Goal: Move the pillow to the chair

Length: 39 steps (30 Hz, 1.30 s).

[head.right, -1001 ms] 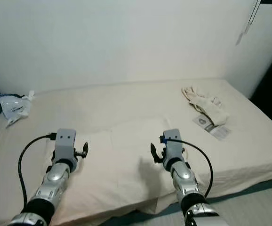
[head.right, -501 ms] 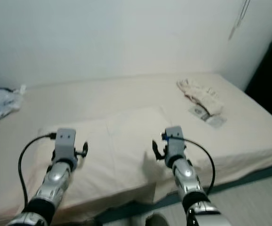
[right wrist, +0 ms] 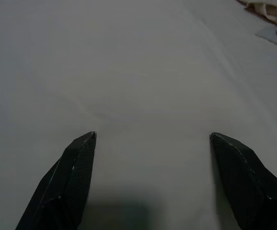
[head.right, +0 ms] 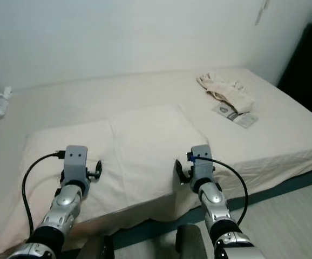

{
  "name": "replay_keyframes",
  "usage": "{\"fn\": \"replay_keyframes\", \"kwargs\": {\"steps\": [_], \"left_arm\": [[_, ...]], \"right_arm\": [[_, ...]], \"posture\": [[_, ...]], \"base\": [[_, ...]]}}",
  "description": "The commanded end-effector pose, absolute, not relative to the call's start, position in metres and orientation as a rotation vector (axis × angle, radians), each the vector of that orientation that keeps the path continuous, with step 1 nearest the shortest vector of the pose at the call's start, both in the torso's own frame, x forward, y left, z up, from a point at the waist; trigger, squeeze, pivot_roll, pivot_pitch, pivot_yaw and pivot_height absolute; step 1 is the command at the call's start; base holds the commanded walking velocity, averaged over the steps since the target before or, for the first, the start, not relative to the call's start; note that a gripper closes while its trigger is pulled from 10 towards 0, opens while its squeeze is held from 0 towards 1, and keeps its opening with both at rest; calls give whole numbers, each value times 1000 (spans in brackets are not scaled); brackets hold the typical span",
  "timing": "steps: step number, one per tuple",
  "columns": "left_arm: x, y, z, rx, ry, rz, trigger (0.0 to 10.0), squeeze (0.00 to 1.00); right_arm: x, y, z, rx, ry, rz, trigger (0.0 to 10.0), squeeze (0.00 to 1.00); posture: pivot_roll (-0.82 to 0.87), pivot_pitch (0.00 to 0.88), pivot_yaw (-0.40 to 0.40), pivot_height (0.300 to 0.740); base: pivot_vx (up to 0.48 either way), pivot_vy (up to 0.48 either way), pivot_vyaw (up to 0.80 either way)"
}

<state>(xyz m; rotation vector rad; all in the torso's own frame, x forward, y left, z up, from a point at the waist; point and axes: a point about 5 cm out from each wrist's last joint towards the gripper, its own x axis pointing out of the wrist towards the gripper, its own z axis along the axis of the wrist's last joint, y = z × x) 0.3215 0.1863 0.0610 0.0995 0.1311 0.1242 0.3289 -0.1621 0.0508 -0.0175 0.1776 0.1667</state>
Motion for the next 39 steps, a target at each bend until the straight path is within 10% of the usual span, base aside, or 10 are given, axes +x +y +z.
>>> {"fn": "replay_keyframes", "kwargs": {"steps": [1, 14, 15, 16, 17, 29, 39], "left_arm": [[322, 192, 64, 96, 121, 143, 10000, 0], [352, 237, 103, -6, 131, 88, 10000, 0], [353, 239, 104, -7, 135, 82, 10000, 286], [357, 246, 111, 45, 153, 79, 10000, 937], [361, 253, 119, 89, 174, 69, 10000, 1000], [376, 301, 177, 509, 299, 249, 10000, 1000], [354, 304, 126, 295, 628, 124, 10000, 1000]], "right_arm": [[331, -163, 56, 4, 144, 167, 10000, 0], [348, -179, 84, -37, 89, 215, 10000, 0], [349, -180, 85, -39, 89, 218, 10000, 0], [350, -184, 87, -49, 90, 220, 10000, 0], [350, -188, 89, -60, 89, 220, 10000, 0], [351, -210, 95, -48, 85, 184, 10000, 0], [345, -215, 86, -5, 123, 180, 10000, 0]], "posture": [[-25, 40, -41, 566], [-14, 100, -34, 561], [-14, 100, -34, 561], [-16, 108, -36, 561], [-16, 110, -39, 561], [-16, 106, -32, 561], [-15, 106, -34, 561]], "base": [[0, 0, 0], [0, 0, 0], [0, 0, 0], [0, 0, 0], [0, 0, 0], [0, 0, 0], [0, 0, 0]]}}
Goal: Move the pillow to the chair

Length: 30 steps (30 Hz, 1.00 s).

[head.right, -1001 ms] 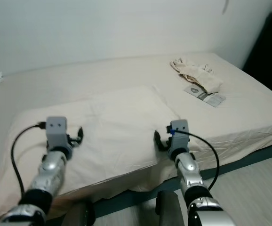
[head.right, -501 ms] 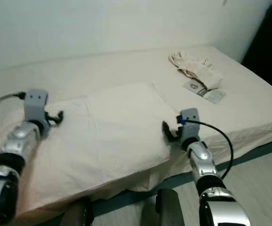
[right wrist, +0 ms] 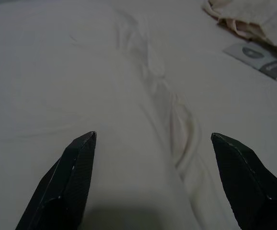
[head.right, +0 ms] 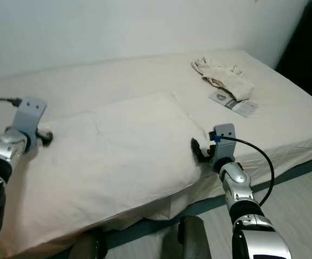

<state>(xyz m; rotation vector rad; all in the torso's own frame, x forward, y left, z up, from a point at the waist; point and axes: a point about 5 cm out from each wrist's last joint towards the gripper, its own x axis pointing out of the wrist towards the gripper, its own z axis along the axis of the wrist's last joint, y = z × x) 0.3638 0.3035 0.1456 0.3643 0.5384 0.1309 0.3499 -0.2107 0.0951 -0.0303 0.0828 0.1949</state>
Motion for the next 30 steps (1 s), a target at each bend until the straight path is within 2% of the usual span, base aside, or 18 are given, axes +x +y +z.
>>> {"fn": "replay_keyframes", "kwargs": {"steps": [1, 2, 3, 6, 13, 18, 19, 22, 23, 30], "left_arm": [[351, 303, 119, 209, 635, 147, 10000, 1000], [350, 301, 113, 80, 619, 192, 10000, 1000], [350, 301, 113, 80, 619, 192, 10000, 1000], [339, 311, 101, -120, 575, 416, 10000, 1000], [322, 326, 86, -117, 592, 577, 10000, 1000], [313, 329, 76, -24, 598, 441, 10000, 1000], [313, 325, 74, 4, 581, 319, 10000, 1000], [308, 324, 70, 52, 596, 234, 10000, 1000], [302, 323, 64, 63, 612, 147, 10000, 1000], [278, 334, 49, 45, 658, 131, 10000, 1000]], "right_arm": [[344, -216, 85, 1, 127, 177, 10000, 0], [344, -216, 85, 4, 129, 176, 10000, 0], [344, -216, 85, 4, 129, 176, 10000, 0], [343, -218, 84, 11, 133, 174, 10000, 0], [342, -217, 82, 17, 133, 176, 10000, 0], [337, -214, 78, 29, 130, 194, 10000, 0], [334, -212, 76, 29, 133, 216, 10000, 0], [330, -210, 73, 27, 136, 240, 10000, 0], [326, -208, 70, 26, 138, 265, 10000, 0], [315, -205, 62, 27, 151, 307, 10000, 0]], "posture": [[-17, 107, -34, 561], [-18, 107, -36, 561], [-18, 107, -36, 561], [-20, 106, -35, 561], [-31, 109, -27, 561], [-37, 115, -18, 561], [-35, 119, -14, 561], [-40, 121, -7, 561], [-40, 125, -8, 561], [-36, 128, -20, 561]], "base": [[0, 0, 0], [0, 0, 0], [0, 0, 0], [0, 0, 0], [0, 0, 0], [0, 0, 0], [0, 0, 0], [0, 0, 0], [0, 0, 0], [0, 0, 0]]}}
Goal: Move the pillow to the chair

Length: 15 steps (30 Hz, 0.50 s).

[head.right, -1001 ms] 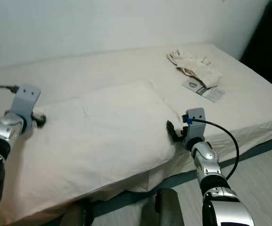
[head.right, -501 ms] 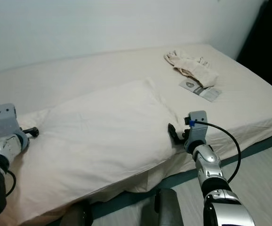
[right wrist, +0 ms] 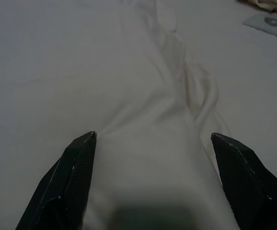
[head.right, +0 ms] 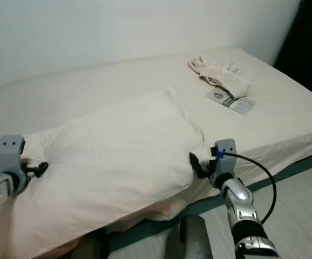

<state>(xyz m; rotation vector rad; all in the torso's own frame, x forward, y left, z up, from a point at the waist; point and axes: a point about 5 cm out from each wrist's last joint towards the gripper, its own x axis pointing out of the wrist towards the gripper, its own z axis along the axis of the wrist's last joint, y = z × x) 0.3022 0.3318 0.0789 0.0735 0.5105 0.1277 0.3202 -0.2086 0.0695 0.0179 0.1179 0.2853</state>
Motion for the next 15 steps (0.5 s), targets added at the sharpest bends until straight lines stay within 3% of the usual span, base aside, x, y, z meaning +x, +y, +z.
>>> {"fn": "replay_keyframes", "kwargs": {"steps": [1, 5, 9, 15], "left_arm": [[278, 334, 49, 45, 658, 131, 10000, 1000], [271, 339, 45, 53, 673, 155, 10000, 1000], [247, 344, 21, -30, 881, 295, 10000, 1000], [242, 323, 7, -158, 951, 180, 10000, 1000]], "right_arm": [[315, -205, 62, 27, 151, 307, 10000, 0], [314, -204, 60, 29, 156, 311, 10000, 0], [313, -200, 58, 39, 169, 321, 10000, 0], [312, -199, 60, 46, 172, 323, 10000, 0]], "posture": [[-36, 128, -20, 561], [-34, 128, -23, 561], [-32, 120, -32, 561], [-33, 117, -38, 561]], "base": [[0, 0, 0], [0, 0, 0], [0, 0, 0], [0, 0, 0]]}}
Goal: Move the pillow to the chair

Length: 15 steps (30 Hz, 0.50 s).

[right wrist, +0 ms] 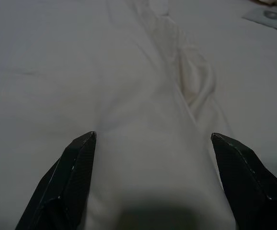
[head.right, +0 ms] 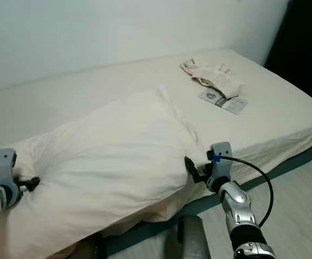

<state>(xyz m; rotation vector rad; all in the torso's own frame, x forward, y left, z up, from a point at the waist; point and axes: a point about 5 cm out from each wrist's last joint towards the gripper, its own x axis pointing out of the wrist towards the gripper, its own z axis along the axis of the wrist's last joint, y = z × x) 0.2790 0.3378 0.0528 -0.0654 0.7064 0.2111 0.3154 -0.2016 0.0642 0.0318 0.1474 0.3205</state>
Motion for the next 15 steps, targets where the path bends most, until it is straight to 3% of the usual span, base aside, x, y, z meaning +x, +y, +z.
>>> {"fn": "replay_keyframes", "kwargs": {"steps": [1, 2, 4, 7, 15], "left_arm": [[244, 313, 4, -187, 945, 143, 7059, 1000], [244, 313, 4, -187, 945, 143, 7059, 1000], [250, 302, 2, -171, 919, 111, 0, 1000], [253, 297, 1, -162, 910, 98, 0, 1000], [269, 243, -5, -178, 846, -46, 0, 1000]], "right_arm": [[313, -198, 61, 48, 172, 325, 10000, 0], [313, -198, 61, 48, 172, 325, 10000, 0], [314, -197, 62, 48, 170, 328, 10000, 0], [315, -196, 63, 48, 168, 329, 10000, 0], [323, -198, 71, 43, 149, 302, 10000, 0]], "posture": [[-34, 117, -40, 561], [-34, 117, -40, 561], [-38, 115, -38, 561], [-39, 116, -37, 561], [-46, 120, -25, 561]], "base": [[0, 0, 0], [0, 0, 0], [0, 0, 0], [0, 0, 0], [0, 0, 0]]}}
